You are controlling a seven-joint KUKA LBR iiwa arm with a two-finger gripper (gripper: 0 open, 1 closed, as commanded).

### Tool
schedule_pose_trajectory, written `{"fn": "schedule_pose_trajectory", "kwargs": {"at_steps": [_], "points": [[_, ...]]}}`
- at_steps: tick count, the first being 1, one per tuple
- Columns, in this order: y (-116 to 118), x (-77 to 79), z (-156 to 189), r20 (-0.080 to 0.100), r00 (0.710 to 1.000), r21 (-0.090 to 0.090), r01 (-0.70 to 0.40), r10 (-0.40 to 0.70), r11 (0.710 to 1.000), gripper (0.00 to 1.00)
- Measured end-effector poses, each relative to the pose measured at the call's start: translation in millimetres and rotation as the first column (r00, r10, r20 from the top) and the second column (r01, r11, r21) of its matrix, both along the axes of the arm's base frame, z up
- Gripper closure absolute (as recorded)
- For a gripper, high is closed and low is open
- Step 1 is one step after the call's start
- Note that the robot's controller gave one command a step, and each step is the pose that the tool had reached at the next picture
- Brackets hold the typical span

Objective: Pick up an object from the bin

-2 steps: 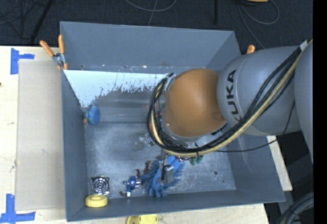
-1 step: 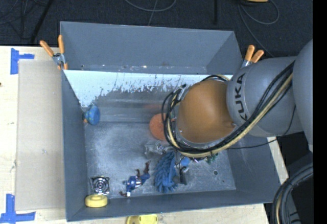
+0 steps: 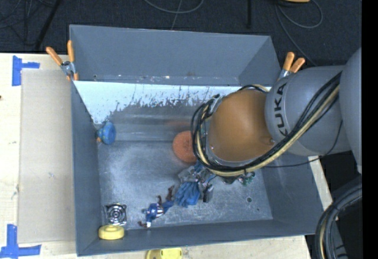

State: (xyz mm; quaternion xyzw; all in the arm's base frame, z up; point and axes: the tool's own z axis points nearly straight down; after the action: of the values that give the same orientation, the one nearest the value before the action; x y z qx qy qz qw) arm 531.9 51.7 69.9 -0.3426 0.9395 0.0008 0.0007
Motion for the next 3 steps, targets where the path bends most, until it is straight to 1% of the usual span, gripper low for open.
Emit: {"fn": "schedule_pose_trajectory", "kwargs": {"at_steps": [1, 2, 3], "points": [[-0.2, -0.1, -0.2, 0.000, 1.000, 0.000, 0.001, -0.001, 1.000, 1.00], [-0.2, -1.4, 4.0, -0.005, 1.000, -0.001, 0.002, -0.002, 1.000, 1.00], [0.1, -2.3, 22.2, -0.007, 1.000, -0.001, 0.003, -0.003, 1.000, 1.00]]}}
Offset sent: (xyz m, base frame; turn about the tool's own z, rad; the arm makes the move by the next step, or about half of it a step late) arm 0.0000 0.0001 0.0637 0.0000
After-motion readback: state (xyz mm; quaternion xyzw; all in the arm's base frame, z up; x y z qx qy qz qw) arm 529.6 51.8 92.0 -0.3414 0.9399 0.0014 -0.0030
